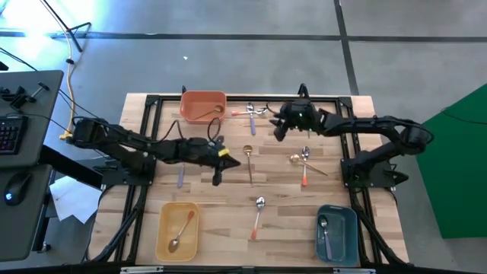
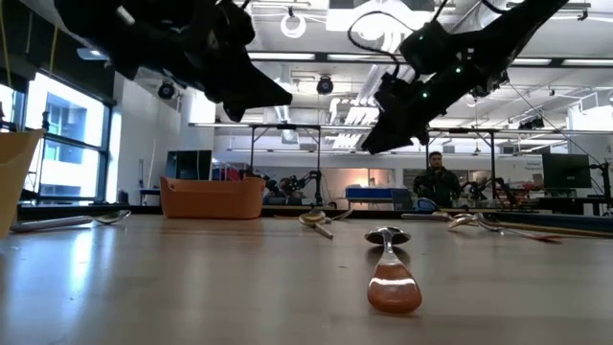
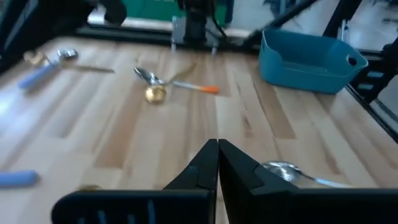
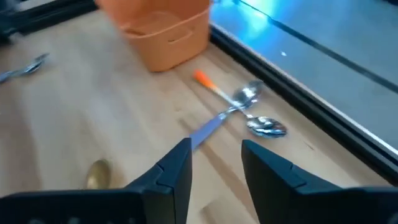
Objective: Sort silverware by color (type)
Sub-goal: Put the top orange spoon into the yellow bin
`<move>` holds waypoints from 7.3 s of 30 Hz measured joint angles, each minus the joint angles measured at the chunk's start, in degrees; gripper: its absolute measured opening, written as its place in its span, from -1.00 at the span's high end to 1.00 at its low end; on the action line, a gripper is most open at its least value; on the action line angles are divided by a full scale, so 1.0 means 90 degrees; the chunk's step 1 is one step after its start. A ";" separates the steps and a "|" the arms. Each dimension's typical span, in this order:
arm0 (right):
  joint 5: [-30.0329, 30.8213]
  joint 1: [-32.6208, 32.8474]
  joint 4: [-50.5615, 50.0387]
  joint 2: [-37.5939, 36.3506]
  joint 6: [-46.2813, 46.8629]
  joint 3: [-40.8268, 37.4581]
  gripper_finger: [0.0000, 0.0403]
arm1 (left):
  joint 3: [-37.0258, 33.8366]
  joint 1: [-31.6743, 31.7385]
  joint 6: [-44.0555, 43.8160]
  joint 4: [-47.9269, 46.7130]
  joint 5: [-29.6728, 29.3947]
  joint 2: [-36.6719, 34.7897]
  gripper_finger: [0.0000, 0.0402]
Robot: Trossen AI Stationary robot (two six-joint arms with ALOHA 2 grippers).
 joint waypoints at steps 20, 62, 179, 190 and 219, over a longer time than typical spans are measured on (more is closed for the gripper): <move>0.0232 -0.0668 -0.2646 0.2424 0.0311 0.2882 0.37 | -0.0922 0.2410 0.0165 0.1996 0.1791 -0.0002 1.00; -0.1585 -0.1736 -0.1377 0.4011 0.1647 0.3160 0.38 | -0.1072 0.3364 0.0176 0.1926 0.2467 -0.0002 1.00; -0.0066 0.1053 -0.1207 0.1422 0.0530 0.2470 1.00 | -0.0978 0.1096 0.3314 0.1574 -0.2769 -0.0061 0.04; 0.0246 0.1571 -0.0858 0.1422 0.0530 0.2470 1.00 | -0.0438 0.0583 0.3017 0.0368 -0.3624 -0.0063 0.61; 0.1050 0.2219 -0.1935 0.0842 -0.0403 0.2472 0.29 | -0.0441 -0.1080 -0.0103 -0.1880 -0.4230 -0.1281 1.00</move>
